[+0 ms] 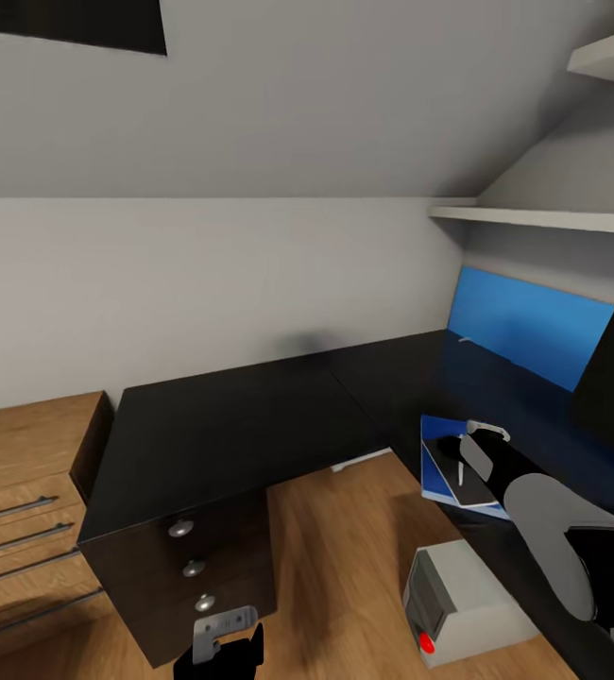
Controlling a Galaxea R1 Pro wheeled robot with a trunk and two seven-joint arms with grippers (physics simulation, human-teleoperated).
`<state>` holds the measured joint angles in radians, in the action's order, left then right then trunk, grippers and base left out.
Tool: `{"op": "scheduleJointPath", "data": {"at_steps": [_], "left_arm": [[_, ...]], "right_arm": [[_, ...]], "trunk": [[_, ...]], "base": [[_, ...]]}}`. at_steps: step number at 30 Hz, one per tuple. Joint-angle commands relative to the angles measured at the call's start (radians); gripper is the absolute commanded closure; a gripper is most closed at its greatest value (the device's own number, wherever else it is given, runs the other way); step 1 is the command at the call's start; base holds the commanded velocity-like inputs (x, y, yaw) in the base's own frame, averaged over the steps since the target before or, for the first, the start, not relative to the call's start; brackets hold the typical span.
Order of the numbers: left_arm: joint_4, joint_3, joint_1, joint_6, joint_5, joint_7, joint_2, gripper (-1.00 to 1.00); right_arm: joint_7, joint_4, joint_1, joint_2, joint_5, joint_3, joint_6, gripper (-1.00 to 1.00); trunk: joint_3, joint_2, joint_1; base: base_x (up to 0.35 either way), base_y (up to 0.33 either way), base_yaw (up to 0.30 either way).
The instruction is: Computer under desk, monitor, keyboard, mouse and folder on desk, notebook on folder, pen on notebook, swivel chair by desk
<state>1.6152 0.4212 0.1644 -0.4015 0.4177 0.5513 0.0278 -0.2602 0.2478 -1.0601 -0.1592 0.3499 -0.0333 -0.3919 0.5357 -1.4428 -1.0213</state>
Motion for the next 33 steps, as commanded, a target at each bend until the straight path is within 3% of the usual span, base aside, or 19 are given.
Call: {"op": "scheduleJointPath", "data": {"at_steps": [1, 13, 22, 24, 29, 31, 33], "left_arm": [[0.002, 0.001, 0.0, -0.002, 0.008, 0.007, 0.0, -1.0], [0.002, 0.001, 0.0, -0.002, 0.007, 0.007, 0.0, -1.0], [0.002, 0.001, 0.0, -0.002, 0.007, 0.007, 0.0, -1.0], [0.002, 0.0, 0.0, -0.002, 0.006, 0.008, 0.0, -1.0], [0.001, -0.001, 0.0, -0.002, 0.005, 0.008, 0.0, -1.0], [0.0, -0.001, 0.0, -0.002, 0.005, 0.009, 0.0, -1.0], [0.0, -0.001, 0.0, -0.002, 0.004, 0.012, 0.0, -1.0]], "right_arm": [[-0.005, 0.002, 0.0, 0.0, 0.007, -0.004, -0.005, -1.0], [-0.01, 0.004, 0.0, 0.003, 0.008, -0.005, -0.005, -1.0], [-0.014, 0.014, 0.0, 0.035, 0.007, -0.006, -0.006, -1.0], [-0.022, 0.041, 0.0, 0.066, 0.005, -0.005, -0.008, -1.0], [-0.07, 0.049, 0.0, 0.1, 0.005, -0.005, -0.011, -1.0], [-0.151, 0.052, 0.0, 0.142, 0.005, -0.006, -0.012, -1.0], [-0.265, 0.058, 0.0, 0.201, 0.006, -0.006, -0.014, -1.0]], "trunk": [[-0.002, 0.007, 0.004], [-0.04, 0.091, 0.05], [-0.068, 0.154, 0.084], [-0.074, 0.168, 0.092], [-0.09, 0.203, 0.111], [-0.096, 0.217, 0.119], [-0.103, 0.231, 0.127]], "base": [[0.0, 0.0, 0.0], [0.0, 0.0, 0.0], [0.0, 0.0, 0.0], [0.0, 0.0, 0.0], [0.0, 0.0, 0.0], [0.0, 0.0, 0.0], [0.0, 0.0, 0.0]]}}
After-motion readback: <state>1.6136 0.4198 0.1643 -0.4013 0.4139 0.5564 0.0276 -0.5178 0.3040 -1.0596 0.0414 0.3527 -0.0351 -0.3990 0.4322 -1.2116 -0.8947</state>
